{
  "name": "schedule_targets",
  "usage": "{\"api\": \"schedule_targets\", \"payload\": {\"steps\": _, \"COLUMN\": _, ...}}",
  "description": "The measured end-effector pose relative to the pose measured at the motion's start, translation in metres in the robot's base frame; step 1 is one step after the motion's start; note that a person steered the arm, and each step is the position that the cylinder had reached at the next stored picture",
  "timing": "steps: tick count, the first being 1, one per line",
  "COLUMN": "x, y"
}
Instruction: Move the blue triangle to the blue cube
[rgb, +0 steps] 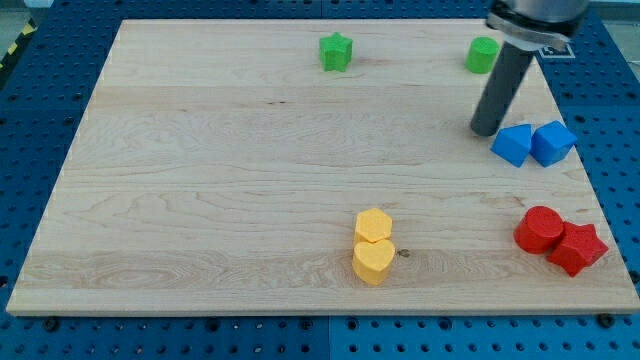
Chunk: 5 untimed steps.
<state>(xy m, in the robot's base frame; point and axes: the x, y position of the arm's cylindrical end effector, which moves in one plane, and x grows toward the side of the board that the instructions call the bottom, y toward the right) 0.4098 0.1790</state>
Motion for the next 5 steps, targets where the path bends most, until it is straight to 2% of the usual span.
{"api": "schedule_targets", "payload": {"steps": 1, "x": 0.016, "y": -0.011}}
{"api": "schedule_targets", "payload": {"steps": 3, "x": 0.029, "y": 0.038}}
{"api": "schedule_targets", "payload": {"steps": 4, "x": 0.029, "y": 0.020}}
{"api": "schedule_targets", "payload": {"steps": 5, "x": 0.019, "y": -0.046}}
